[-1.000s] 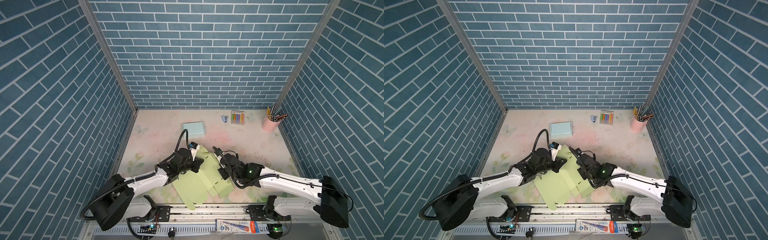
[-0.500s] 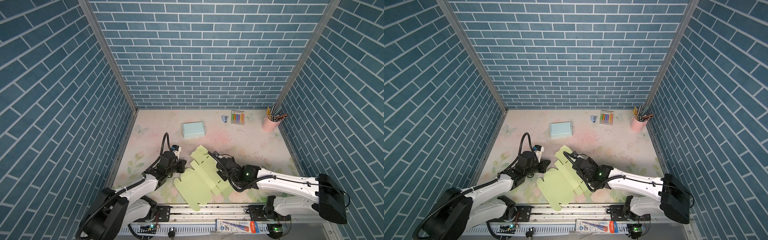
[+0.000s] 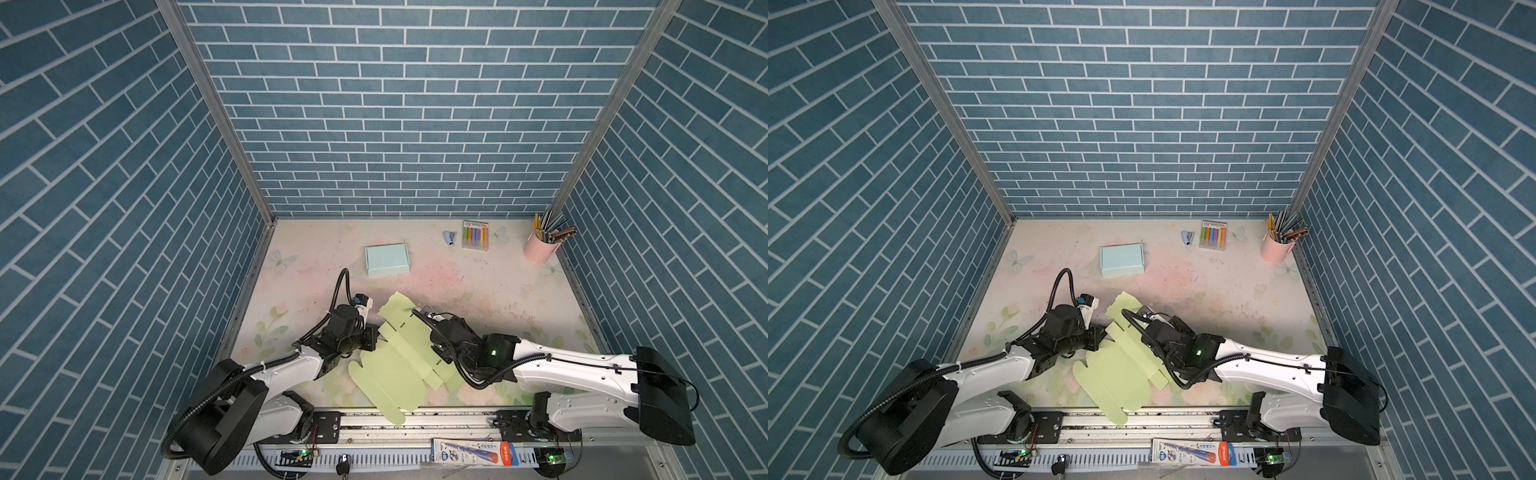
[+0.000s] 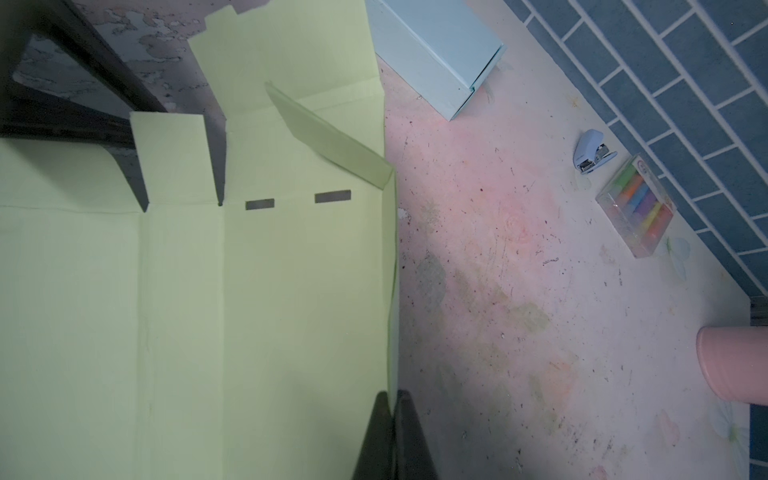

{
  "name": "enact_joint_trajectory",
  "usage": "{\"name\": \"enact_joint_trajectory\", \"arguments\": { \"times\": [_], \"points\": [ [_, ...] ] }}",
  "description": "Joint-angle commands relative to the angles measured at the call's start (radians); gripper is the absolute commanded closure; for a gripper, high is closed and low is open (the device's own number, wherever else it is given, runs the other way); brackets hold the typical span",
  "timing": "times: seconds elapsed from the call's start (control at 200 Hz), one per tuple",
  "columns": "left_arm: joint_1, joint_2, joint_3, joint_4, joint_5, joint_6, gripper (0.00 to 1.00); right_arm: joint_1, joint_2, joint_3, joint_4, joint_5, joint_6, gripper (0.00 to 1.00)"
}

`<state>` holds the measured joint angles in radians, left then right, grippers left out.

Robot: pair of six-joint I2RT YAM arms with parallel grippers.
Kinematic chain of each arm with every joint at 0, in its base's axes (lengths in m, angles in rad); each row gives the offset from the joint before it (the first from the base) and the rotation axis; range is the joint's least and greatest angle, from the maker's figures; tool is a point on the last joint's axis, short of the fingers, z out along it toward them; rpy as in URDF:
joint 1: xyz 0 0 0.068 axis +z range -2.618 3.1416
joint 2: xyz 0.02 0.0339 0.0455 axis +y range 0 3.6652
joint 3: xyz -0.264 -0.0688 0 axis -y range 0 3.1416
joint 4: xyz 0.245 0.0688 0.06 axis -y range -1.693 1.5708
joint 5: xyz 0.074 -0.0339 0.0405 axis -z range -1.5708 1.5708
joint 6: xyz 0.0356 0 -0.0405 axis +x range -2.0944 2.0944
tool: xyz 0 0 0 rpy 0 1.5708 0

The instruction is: Fold the paper box

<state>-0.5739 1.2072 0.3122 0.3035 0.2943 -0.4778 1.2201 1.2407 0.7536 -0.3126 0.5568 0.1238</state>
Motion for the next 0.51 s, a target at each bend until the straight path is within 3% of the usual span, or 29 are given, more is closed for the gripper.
{"name": "enact_joint_trajectory", "arguments": {
  "times": [0.0,0.36,0.5],
  "points": [
    [-0.029,-0.044,0.003,-0.011,-0.007,-0.014,1.0,0.007,0.019,0.027,0.004,0.06,-0.036,1.0],
    [-0.162,-0.038,0.002,0.005,-0.052,-0.062,1.0,0.016,0.067,0.065,0.005,0.118,-0.089,1.0],
    [-0.172,-0.019,0.004,0.028,-0.053,-0.068,1.0,0.036,0.083,0.075,0.015,0.15,-0.13,1.0]
  ]
}}
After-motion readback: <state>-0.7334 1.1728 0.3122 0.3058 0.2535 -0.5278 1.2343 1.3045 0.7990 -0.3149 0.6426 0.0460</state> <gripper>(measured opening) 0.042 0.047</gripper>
